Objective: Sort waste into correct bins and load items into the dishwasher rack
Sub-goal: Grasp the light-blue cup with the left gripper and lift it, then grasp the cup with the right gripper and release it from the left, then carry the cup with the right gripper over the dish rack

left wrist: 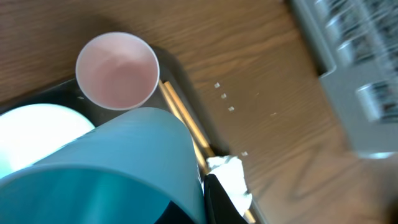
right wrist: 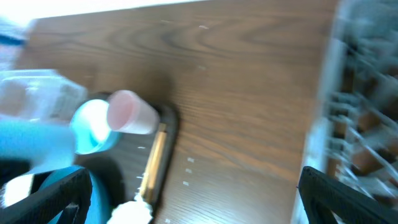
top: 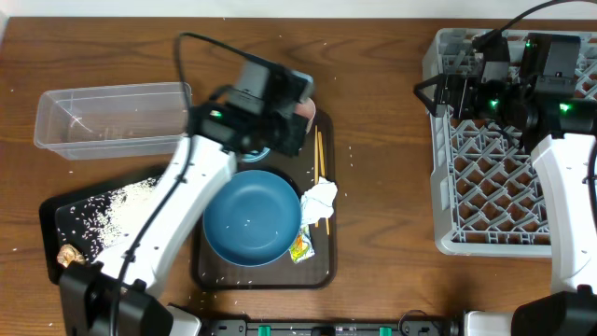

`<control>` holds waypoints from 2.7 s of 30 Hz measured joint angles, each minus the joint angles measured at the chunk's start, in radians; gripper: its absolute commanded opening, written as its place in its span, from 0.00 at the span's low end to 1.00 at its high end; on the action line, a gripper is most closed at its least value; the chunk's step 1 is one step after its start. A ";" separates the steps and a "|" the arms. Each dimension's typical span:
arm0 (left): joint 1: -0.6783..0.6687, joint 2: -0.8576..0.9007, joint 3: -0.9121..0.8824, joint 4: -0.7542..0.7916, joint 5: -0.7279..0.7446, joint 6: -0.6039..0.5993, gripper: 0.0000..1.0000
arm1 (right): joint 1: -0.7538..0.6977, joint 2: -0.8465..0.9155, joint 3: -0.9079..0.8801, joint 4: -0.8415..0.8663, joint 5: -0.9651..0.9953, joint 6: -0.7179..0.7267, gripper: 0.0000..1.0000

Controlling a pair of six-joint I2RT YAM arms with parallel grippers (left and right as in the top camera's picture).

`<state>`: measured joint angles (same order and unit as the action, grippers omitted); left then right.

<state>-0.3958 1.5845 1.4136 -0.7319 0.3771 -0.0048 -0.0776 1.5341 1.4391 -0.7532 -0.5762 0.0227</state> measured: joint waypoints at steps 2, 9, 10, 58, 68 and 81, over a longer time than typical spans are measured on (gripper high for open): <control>0.064 -0.007 0.000 0.016 0.127 -0.011 0.06 | 0.000 0.000 0.000 0.023 -0.070 -0.014 0.99; 0.243 -0.008 0.000 0.078 0.523 -0.026 0.06 | 0.000 0.000 0.000 0.104 -0.344 -0.076 0.99; 0.259 -0.008 0.000 0.097 0.571 -0.027 0.06 | 0.000 0.000 0.000 0.109 -0.370 -0.081 0.99; 0.306 -0.008 0.001 0.449 1.085 -0.077 0.06 | 0.342 0.268 0.003 0.923 -0.790 0.303 0.53; 0.306 -0.008 0.001 0.450 1.090 -0.076 0.24 | 0.342 0.268 0.003 0.922 -0.793 0.311 0.46; 0.305 -0.008 0.001 0.450 1.090 -0.077 0.26 | 0.272 0.268 0.003 0.921 -0.832 0.311 0.45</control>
<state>-0.0906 1.5761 1.4147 -0.2817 1.4673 -0.0818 0.1944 1.8023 1.4425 0.1680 -1.4082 0.3336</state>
